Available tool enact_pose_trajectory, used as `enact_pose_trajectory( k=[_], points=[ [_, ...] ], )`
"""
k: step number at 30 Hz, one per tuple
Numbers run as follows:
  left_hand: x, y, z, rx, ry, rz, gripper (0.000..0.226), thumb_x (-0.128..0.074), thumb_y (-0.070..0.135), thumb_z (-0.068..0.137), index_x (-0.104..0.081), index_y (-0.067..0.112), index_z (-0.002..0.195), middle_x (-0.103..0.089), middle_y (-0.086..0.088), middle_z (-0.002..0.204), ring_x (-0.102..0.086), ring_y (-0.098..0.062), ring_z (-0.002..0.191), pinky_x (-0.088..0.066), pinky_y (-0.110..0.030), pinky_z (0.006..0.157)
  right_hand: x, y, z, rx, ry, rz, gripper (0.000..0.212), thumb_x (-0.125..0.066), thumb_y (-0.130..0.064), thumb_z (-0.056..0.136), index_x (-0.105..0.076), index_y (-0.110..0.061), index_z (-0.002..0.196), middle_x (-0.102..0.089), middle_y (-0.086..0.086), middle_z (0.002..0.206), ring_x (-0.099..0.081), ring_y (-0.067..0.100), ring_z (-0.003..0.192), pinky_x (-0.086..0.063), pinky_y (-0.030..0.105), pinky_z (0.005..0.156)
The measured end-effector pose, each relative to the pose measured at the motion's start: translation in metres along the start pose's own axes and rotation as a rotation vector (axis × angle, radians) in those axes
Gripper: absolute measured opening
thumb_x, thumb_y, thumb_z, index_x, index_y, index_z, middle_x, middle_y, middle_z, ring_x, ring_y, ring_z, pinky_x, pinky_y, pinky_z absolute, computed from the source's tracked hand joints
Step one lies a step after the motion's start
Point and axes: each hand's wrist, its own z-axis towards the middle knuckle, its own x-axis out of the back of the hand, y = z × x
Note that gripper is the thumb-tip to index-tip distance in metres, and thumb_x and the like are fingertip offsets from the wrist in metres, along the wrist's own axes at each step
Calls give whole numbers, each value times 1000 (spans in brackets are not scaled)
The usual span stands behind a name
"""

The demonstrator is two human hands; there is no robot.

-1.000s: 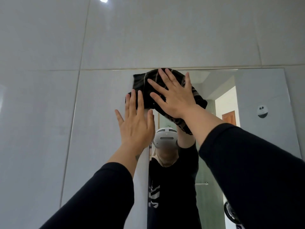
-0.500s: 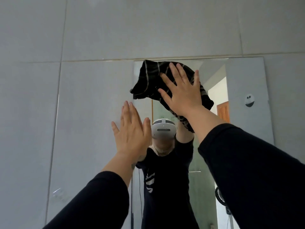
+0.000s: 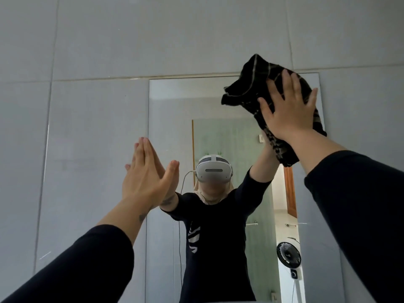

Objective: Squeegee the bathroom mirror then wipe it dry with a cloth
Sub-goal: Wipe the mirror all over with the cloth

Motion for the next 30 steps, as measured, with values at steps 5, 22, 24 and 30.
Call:
enact_pose_trajectory(
  k=[5,22,24,30],
  points=[
    [0,2,-1,17,-16,12,101,-16,79,76,17,18,148,16,6,158,13,-8,144,-10,-42,116,-3,33,-12,-65,25,10,60,-15,-56,96,-16,-31,151,-3,4,162,0,22,149,-3,63,114],
    [5,-6,1,-5,-5,-83,81,-20,65,89,6,20,150,6,8,159,6,-8,145,-11,-41,118,-13,-55,-74,-26,2,8,58,-17,-52,97,-19,-29,151,-3,4,162,2,23,149,2,61,113],
    [4,-11,0,-26,33,-88,72,-21,58,93,2,21,150,-1,5,160,2,-9,145,-11,-40,118,-13,-80,-73,29,-4,16,59,-16,-53,97,-18,-30,151,-2,5,162,3,23,149,0,62,114],
    [7,-42,-26,-36,10,-98,79,-8,63,87,9,18,149,6,5,159,8,-8,145,1,-38,116,-15,-152,-77,231,-18,34,59,-19,-53,97,-17,-32,151,-1,4,162,3,23,149,1,63,114]
  ],
)
